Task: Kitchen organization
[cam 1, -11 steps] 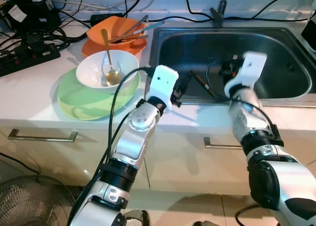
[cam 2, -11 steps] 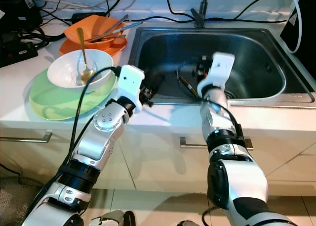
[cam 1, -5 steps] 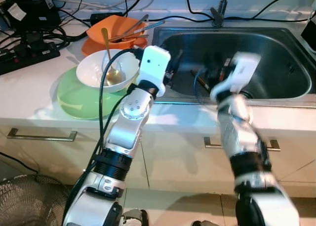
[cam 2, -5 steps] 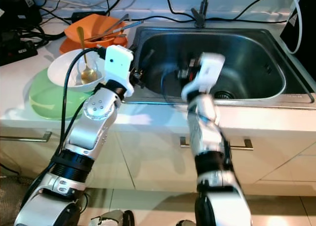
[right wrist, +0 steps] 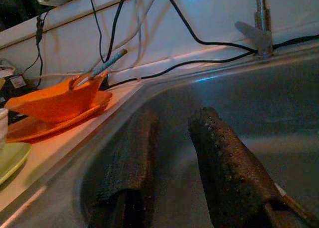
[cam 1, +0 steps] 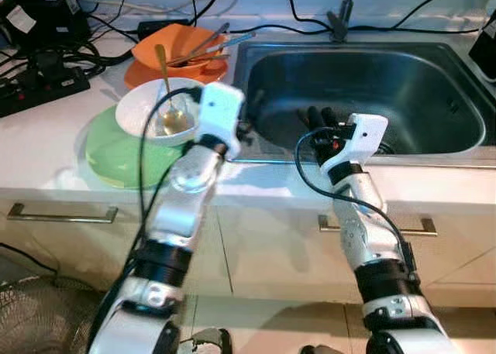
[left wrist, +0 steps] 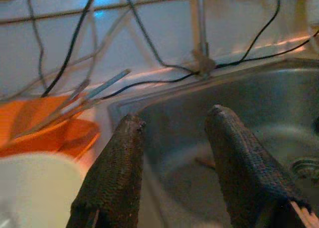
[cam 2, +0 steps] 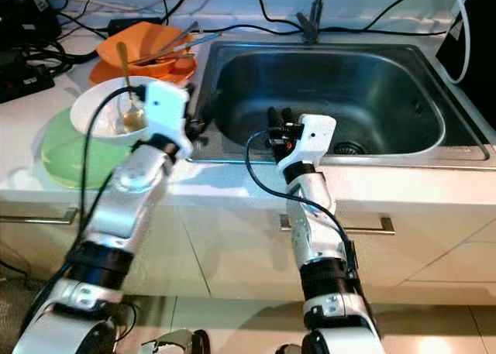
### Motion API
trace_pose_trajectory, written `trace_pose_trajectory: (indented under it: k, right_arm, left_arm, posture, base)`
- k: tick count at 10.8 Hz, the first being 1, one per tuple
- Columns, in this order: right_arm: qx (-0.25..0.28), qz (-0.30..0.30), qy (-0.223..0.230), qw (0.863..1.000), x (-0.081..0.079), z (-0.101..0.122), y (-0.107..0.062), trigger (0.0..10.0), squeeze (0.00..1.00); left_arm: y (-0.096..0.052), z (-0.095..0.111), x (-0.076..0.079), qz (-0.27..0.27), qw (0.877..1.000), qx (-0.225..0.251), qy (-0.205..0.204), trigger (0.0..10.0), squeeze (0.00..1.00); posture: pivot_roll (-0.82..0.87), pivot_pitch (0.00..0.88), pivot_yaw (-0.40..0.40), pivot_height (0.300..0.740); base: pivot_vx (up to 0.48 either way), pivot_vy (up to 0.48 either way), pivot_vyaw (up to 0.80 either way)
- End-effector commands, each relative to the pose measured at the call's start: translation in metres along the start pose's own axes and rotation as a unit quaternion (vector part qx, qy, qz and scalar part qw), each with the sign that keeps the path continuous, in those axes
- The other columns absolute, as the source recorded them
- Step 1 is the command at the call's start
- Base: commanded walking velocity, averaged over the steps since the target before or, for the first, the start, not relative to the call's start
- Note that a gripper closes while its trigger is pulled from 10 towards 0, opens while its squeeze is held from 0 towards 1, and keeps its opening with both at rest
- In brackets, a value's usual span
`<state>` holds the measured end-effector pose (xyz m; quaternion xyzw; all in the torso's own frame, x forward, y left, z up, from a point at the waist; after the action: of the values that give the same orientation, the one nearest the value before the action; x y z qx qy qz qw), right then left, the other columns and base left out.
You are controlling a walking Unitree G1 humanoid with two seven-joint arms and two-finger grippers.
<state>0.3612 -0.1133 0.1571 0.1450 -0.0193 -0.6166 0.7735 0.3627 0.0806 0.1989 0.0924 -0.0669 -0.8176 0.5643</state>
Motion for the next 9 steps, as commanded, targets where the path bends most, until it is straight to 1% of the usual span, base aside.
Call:
trace_pose_trajectory:
  k: [1, 4, 6, 8, 9]
  right_arm:
    - [-0.003, 0.002, 0.000, 1.000, -0.003, 0.000, -0.001, 10.0, 0.00]
    - [-0.006, 0.002, 0.003, 1.000, -0.005, -0.001, 0.000, 10.0, 0.00]
    - [-0.010, -0.001, 0.004, 1.000, -0.004, -0.001, 0.000, 10.0, 0.00]
    - [-0.011, 0.000, 0.005, 1.000, -0.004, -0.001, 0.001, 10.0, 0.00]
    - [-0.013, 0.002, 0.005, 1.000, -0.005, -0.002, 0.002, 10.0, 0.00]
  left_arm:
    - [-0.005, 0.000, -0.004, 0.006, 1.000, -0.004, -0.003, 10.0, 0.00]
    - [-0.014, -0.003, -0.017, 0.021, 1.000, -0.017, 0.002, 10.0, 0.00]
    - [-0.023, -0.004, -0.027, 0.037, 0.999, -0.027, 0.010, 10.0, 0.00]
    - [-0.029, 0.002, -0.034, 0.046, 0.998, -0.024, 0.020, 10.0, 0.00]
    - [-0.035, 0.005, -0.036, 0.049, 0.998, -0.025, 0.024, 10.0, 0.00]
  posture:
    - [0.07, 0.027, 0.052, 0.740]
    - [0.08, 0.038, 0.051, 0.740]
    - [0.09, 0.044, 0.047, 0.740]
    - [0.10, 0.050, 0.044, 0.740]
    - [0.11, 0.052, 0.040, 0.740]
  base:
    - [0.000, 0.000, 0.00]
    - [0.000, 0.000, 0.00]
    - [0.000, 0.000, 0.00]
    - [0.000, 0.000, 0.00]
    - [0.000, 0.000, 0.00]
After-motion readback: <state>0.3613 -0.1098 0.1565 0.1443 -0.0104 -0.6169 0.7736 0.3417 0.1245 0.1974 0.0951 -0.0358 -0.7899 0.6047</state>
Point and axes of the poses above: a point about 5 cm out from each wrist's last joint towards the gripper, its own y axis pointing out of the wrist towards the gripper, its own z axis along the axis of the wrist's last joint, x = y × z, the point moved 2 cm from there along y, pointing out of the wrist towards the gripper, and after that the axes turned 5 degrees about -y, right-handed, at the moved point
